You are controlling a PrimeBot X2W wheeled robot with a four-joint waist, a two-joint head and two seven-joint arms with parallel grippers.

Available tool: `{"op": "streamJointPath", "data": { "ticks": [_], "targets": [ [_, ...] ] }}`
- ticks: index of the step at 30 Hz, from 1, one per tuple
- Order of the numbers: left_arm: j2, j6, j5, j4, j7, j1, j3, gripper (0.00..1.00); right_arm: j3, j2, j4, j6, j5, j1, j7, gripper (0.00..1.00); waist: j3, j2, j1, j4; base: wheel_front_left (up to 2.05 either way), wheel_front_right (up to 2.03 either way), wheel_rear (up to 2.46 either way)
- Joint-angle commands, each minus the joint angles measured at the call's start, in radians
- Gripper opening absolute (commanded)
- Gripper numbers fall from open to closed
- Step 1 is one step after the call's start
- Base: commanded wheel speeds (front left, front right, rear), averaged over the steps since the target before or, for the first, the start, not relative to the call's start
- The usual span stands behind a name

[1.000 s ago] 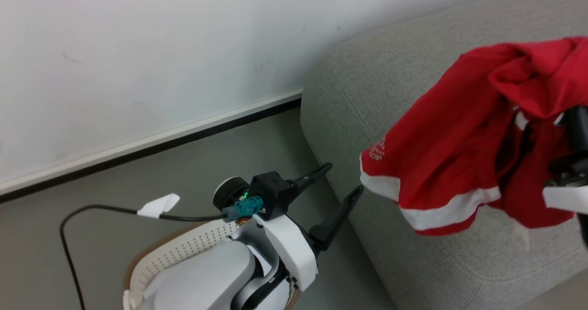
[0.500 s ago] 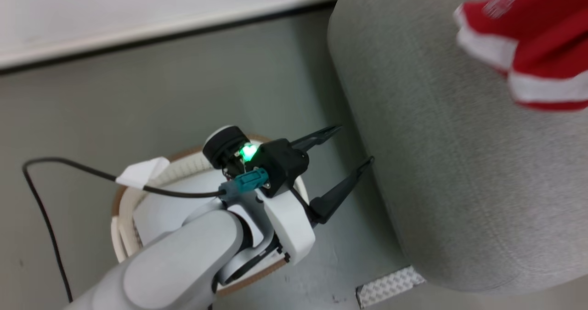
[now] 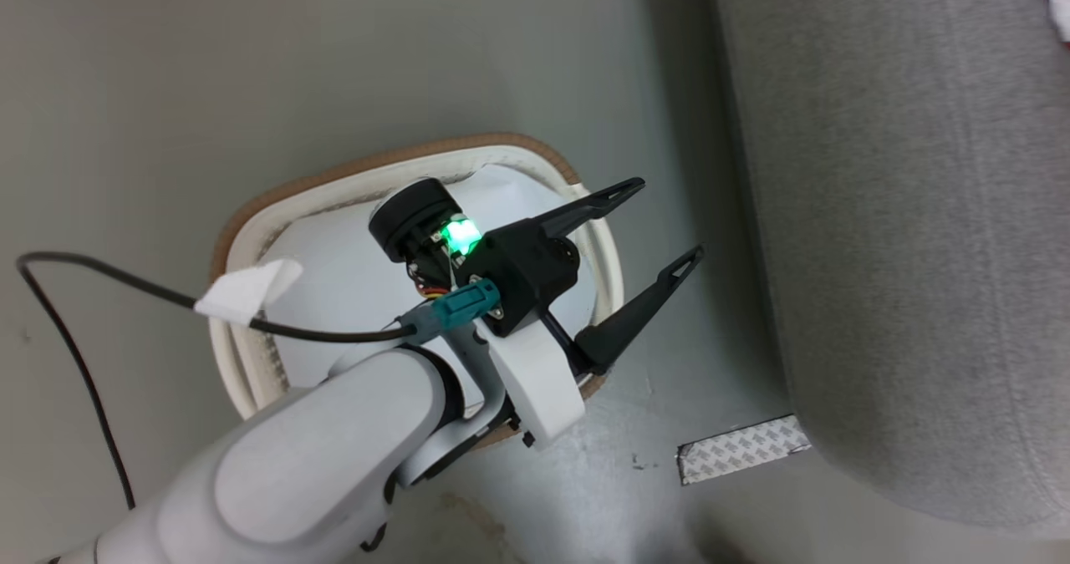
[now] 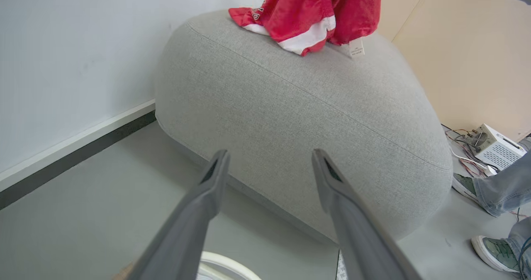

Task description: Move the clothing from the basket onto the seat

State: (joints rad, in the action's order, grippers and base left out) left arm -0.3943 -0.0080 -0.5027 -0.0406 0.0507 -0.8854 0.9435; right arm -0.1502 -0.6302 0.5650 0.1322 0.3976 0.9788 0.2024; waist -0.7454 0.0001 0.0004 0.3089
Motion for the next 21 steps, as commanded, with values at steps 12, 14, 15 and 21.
{"op": "streamJointPath", "data": {
  "ticks": [12,14,15,21],
  "targets": [
    [0.007,0.004,-0.012,0.035,-0.045,-0.003,-0.008,1.00,0.161,-0.012,0.278,-0.003,0.040,0.062,-0.264,0.00,0.022,-0.0001,-0.0004,-0.055,0.00,0.00,0.00],
    [0.009,0.005,-0.017,0.041,-0.049,0.002,-0.008,1.00,0.186,-0.017,0.293,-0.003,0.055,0.068,-0.291,0.06,0.035,-0.0001,-0.0004,-0.053,0.00,0.00,0.00],
    [0.011,0.005,-0.019,0.044,-0.052,0.004,-0.007,1.00,0.195,-0.022,0.297,-0.003,0.061,0.070,-0.298,0.38,0.042,-0.0001,-0.0004,-0.052,0.00,0.00,0.00],
    [0.023,0.000,-0.035,0.077,-0.088,0.024,-0.006,1.00,0.271,-0.041,0.300,-0.003,0.086,0.050,-0.322,1.00,0.123,-0.0001,-0.0004,-0.047,0.00,0.00,0.00]
  ]
}}
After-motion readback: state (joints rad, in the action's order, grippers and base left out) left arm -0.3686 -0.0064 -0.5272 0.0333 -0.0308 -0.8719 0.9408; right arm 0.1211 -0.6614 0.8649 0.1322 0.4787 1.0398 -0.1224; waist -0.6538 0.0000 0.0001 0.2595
